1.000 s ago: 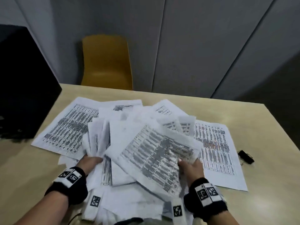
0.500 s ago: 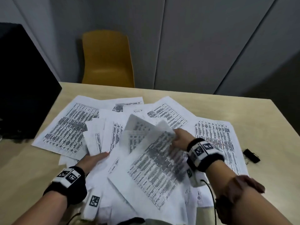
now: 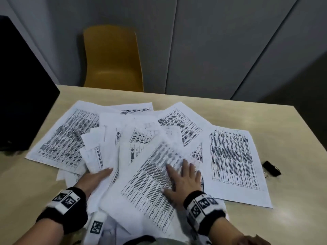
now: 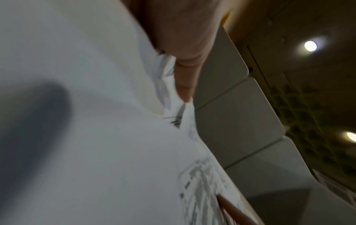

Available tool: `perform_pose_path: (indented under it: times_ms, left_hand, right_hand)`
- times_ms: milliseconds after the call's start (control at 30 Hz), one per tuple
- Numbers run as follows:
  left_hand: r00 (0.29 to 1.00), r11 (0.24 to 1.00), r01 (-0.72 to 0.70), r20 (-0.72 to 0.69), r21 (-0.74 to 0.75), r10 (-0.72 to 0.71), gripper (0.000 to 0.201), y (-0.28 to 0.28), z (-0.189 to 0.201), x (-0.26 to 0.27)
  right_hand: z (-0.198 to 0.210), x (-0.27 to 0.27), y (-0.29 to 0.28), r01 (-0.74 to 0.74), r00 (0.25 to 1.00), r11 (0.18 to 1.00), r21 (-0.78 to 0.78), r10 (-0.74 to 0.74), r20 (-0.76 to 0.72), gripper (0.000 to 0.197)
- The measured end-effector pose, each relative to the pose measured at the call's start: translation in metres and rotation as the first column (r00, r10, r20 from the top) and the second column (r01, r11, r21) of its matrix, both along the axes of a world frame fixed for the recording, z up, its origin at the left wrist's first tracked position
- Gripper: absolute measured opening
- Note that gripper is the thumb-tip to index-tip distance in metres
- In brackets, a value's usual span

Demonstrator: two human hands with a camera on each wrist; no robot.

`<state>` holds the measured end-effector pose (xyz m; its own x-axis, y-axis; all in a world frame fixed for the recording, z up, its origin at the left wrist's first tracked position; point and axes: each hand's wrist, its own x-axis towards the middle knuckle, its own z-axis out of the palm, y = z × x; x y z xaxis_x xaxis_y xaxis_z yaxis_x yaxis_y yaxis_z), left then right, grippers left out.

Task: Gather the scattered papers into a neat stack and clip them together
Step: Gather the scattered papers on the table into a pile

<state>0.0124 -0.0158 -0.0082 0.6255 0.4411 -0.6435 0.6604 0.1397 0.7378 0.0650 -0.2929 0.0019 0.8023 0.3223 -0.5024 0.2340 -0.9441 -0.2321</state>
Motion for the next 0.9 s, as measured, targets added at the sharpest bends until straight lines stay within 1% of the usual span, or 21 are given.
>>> perform_pose_path:
  times_ms: [33, 100, 133, 167, 200, 233, 267, 333, 367, 400, 433, 467, 600, 633, 667, 700, 733, 800, 833, 867, 900]
  left_hand:
    - [0.999, 0.999, 0.035, -0.019, 0.018, -0.035, 0.066, -0.003, 0.003, 0.001]
    - [0.982, 0.984, 0.154, -0.124, 0.088, -0.143, 0.089, -0.004, 0.000, -0.001]
    - [0.972, 0.975, 0.189, -0.166, 0.120, -0.168, 0.092, -0.002, -0.004, 0.000]
    - [0.968, 0.967, 0.204, -0.182, 0.152, -0.176, 0.092, -0.001, -0.006, 0.001]
    - [0.967, 0.966, 0.199, -0.191, 0.167, -0.166, 0.089, 0.002, -0.009, 0.003]
    - [0.971, 0.967, 0.185, -0.183, 0.175, -0.153, 0.083, 0.003, -0.009, 0.003]
    - [0.979, 0.976, 0.147, -0.164, 0.164, -0.120, 0.072, 0.004, -0.010, 0.004]
    - [0.995, 0.994, 0.054, -0.090, 0.100, -0.045, 0.050, 0.006, -0.010, 0.003]
    - [0.998, 0.998, 0.007, -0.055, 0.070, -0.003, 0.045, 0.007, -0.011, 0.002]
    - [0.998, 0.998, -0.052, -0.019, 0.033, 0.053, 0.044, 0.008, -0.012, 0.002]
    - [0.994, 0.994, -0.108, 0.011, -0.006, 0.108, 0.044, 0.010, -0.015, 0.002]
    - [0.987, 0.987, -0.155, 0.031, -0.048, 0.157, 0.043, 0.011, -0.017, 0.003]
    - [0.965, 0.958, -0.258, 0.024, -0.123, 0.263, 0.042, 0.014, -0.026, 0.003]
    - [0.961, 0.954, -0.272, 0.023, -0.124, 0.277, 0.043, 0.014, -0.026, 0.003]
    - [0.960, 0.955, -0.273, 0.026, -0.119, 0.277, 0.043, 0.015, -0.026, 0.004]
    - [0.964, 0.960, -0.262, 0.026, -0.095, 0.266, 0.043, 0.013, -0.023, 0.003]
    - [0.966, 0.965, -0.253, 0.028, -0.071, 0.255, 0.042, 0.012, -0.020, 0.004]
    - [0.974, 0.974, -0.227, 0.026, 0.019, 0.226, 0.041, 0.011, -0.019, 0.004]
    - [0.981, 0.977, -0.196, 0.021, 0.087, 0.195, 0.042, 0.012, -0.019, 0.004]
    - [0.987, 0.978, -0.160, 0.022, 0.134, 0.158, 0.042, 0.011, -0.018, 0.004]
    - [0.992, 0.979, -0.124, 0.014, 0.162, 0.124, 0.042, 0.011, -0.016, 0.003]
  right_hand:
    - [-0.002, -0.001, 0.006, -0.051, 0.999, 0.999, -0.018, 0.051, 0.000, 0.082]
    - [-0.001, -0.002, 0.015, -0.131, 0.991, 0.991, -0.019, 0.131, -0.002, 0.080]
    - [0.000, 0.000, 0.016, -0.139, 0.990, 0.990, 0.008, 0.139, -0.004, 0.079]
    - [0.002, 0.004, 0.015, -0.114, 0.994, 0.992, 0.048, 0.113, 0.004, 0.077]
    - [0.004, 0.011, 0.009, -0.050, 0.999, 0.995, 0.085, 0.048, 0.026, 0.075]
    - [0.005, 0.019, 0.000, 0.049, 0.996, 0.993, 0.111, -0.056, 0.062, 0.074]
    - [0.005, 0.029, -0.013, 0.176, 0.978, 0.977, 0.119, -0.187, 0.093, 0.072]
    - [0.008, 0.046, -0.046, 0.420, 0.900, 0.906, 0.056, -0.423, 0.105, 0.068]
    - [0.009, 0.051, -0.062, 0.498, 0.863, 0.867, 0.012, -0.497, 0.086, 0.067]
    - [0.007, 0.052, -0.075, 0.534, 0.844, 0.845, -0.019, -0.532, 0.065, 0.065]
    - [0.006, 0.049, -0.083, 0.532, 0.846, 0.846, -0.038, -0.529, 0.060, 0.063]
    - [0.004, 0.043, -0.085, 0.501, 0.865, 0.864, -0.049, -0.497, 0.075, 0.062]
    - [0.011, 0.007, -0.057, 0.282, 0.953, 0.958, -0.046, -0.274, 0.125, 0.062]
    - [0.014, 0.004, -0.053, 0.260, 0.958, 0.965, -0.036, -0.253, 0.137, 0.059]
    - [0.016, 0.005, -0.053, 0.287, 0.948, 0.958, -0.010, -0.282, 0.145, 0.058]
    - [0.018, 0.009, -0.057, 0.359, 0.921, 0.933, 0.019, -0.357, 0.155, 0.060]
    - [0.018, 0.015, -0.065, 0.466, 0.870, 0.884, 0.045, -0.467, 0.159, 0.067]
    - [0.015, 0.028, -0.087, 0.685, 0.719, 0.727, 0.054, -0.686, 0.114, 0.088]
    - [0.013, 0.032, -0.098, 0.753, 0.653, 0.657, 0.039, -0.753, 0.082, 0.098]
    - [0.014, 0.035, -0.105, 0.792, 0.608, 0.610, 0.017, -0.792, 0.060, 0.105]
    - [0.014, 0.036, -0.109, 0.806, 0.592, 0.592, -0.009, -0.804, 0.056, 0.110]
